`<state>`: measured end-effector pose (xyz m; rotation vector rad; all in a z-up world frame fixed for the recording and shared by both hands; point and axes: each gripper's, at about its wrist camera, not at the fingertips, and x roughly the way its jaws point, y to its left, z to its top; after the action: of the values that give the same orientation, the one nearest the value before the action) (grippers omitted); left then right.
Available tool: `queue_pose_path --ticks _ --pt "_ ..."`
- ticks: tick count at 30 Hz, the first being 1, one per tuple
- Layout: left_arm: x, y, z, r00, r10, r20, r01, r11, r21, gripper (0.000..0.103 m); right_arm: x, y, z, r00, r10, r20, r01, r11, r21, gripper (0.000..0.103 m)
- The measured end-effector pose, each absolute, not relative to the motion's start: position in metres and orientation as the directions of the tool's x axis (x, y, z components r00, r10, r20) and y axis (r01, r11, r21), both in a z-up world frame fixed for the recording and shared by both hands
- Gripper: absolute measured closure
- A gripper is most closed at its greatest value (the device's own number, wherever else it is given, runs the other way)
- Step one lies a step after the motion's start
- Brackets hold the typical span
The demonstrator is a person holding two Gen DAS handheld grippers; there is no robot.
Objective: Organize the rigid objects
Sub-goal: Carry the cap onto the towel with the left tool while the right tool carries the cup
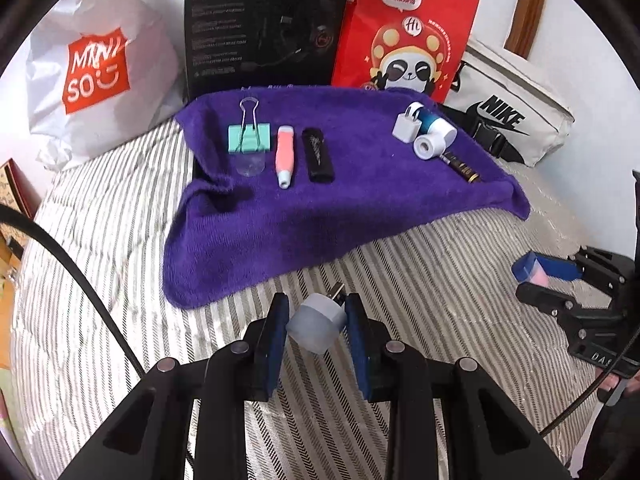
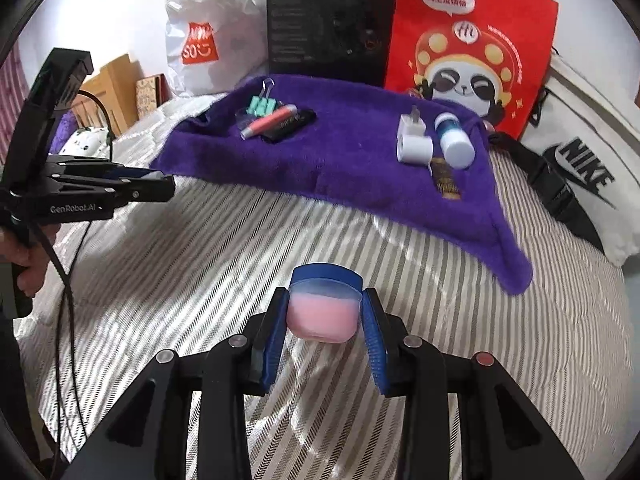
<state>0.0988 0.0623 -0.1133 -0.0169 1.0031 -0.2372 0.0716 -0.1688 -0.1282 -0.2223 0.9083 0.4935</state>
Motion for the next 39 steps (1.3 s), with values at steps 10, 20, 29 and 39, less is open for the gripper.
queue_pose_path --ticks 10,20,29,39 --pt "0.13 0.073 -0.079 0.545 -0.19 -0.817 0.187 0.977 -0.103 0.075 0.119 -0.183 -0.084 0.541 0.345 -0.767 -0.49 0.87 0.046 0.067" --pt "0.191 0.079 -0.048 0.566 -0.181 -0.804 0.189 0.978 -0.087 0.075 0.204 -0.188 -0.051 0.564 0.355 -0.746 -0.457 0.886 0.077 0.067" --pt "0.236 0.074 -0.052 0.57 -0.206 -0.795 0.207 0.973 -0.103 0.075 0.249 -0.176 -0.055 0.546 0.379 -0.748 -0.476 0.874 0.095 0.066" --pt "0.245 0.089 -0.085 0.519 -0.198 -0.831 0.177 0.977 -0.121 0.075 0.252 -0.179 -0.092 0.412 0.404 -0.817 -0.546 0.827 0.134 0.066"
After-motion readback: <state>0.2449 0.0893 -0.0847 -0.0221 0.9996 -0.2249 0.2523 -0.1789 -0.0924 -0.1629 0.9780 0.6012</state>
